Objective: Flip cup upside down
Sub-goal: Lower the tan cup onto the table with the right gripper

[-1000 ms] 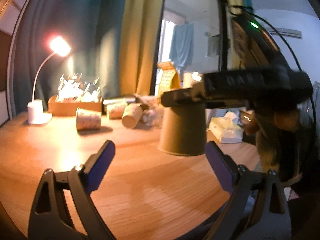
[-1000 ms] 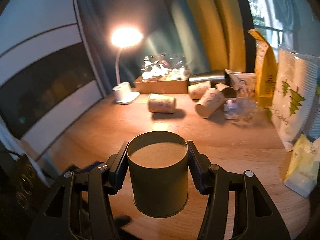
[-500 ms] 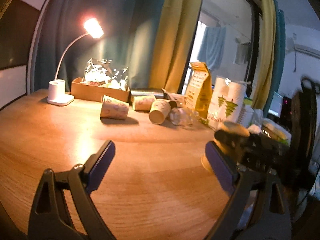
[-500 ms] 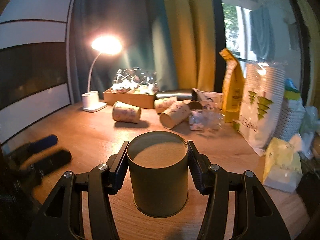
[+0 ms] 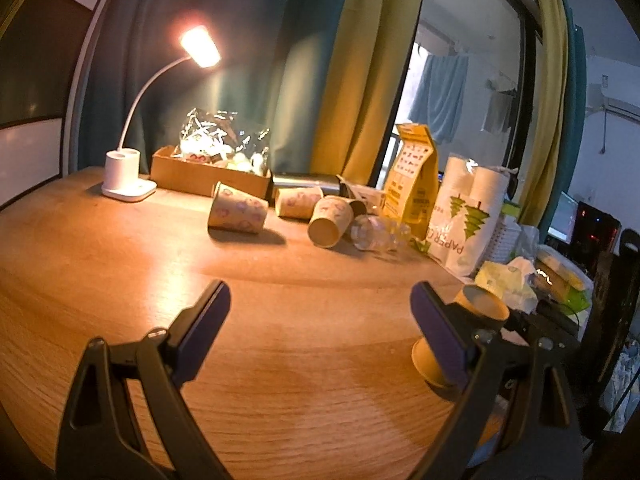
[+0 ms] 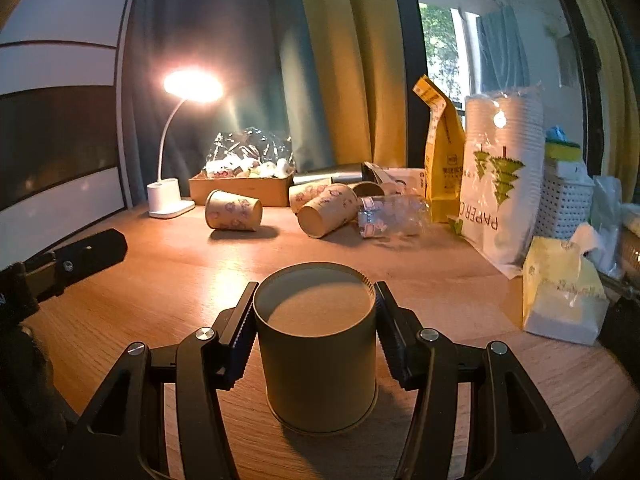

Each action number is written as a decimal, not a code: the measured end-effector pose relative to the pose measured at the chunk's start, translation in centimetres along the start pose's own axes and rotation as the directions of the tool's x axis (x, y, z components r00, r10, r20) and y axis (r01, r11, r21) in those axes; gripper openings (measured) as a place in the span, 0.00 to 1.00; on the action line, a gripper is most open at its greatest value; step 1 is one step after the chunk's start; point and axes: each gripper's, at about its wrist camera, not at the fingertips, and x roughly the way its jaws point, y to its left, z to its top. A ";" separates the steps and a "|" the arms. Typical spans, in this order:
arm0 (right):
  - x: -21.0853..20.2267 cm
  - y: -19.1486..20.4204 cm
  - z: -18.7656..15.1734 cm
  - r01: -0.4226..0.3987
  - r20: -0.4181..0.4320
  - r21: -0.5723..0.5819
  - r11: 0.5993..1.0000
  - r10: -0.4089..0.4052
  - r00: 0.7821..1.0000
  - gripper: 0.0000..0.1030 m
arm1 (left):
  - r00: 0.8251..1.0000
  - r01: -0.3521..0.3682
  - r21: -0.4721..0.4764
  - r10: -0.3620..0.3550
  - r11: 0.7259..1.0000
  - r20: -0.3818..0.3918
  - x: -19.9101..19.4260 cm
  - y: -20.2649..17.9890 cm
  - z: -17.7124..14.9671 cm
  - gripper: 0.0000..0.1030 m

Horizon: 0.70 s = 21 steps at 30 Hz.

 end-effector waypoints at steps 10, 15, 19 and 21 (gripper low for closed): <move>0.3 -0.3 -0.5 0.008 -0.015 0.013 1.000 -0.008 1.000 0.56 | 1.000 -0.012 -0.003 0.012 1.000 -0.018 0.4 -0.4 -0.3 0.90; 0.5 -0.4 -0.4 0.007 -0.021 0.023 1.000 -0.006 1.000 0.60 | 1.000 -0.015 -0.002 0.015 1.000 -0.005 0.3 -0.3 -0.1 0.90; 0.3 -0.8 -0.2 0.005 -0.015 0.041 0.999 -0.005 1.000 0.66 | 1.000 -0.017 -0.004 0.017 1.000 -0.007 0.2 -0.2 -0.1 0.90; 0.1 -0.8 -0.1 0.007 -0.011 0.042 0.999 -0.007 1.000 0.67 | 1.000 -0.025 -0.004 0.025 1.000 -0.007 0.2 -0.2 -0.1 0.90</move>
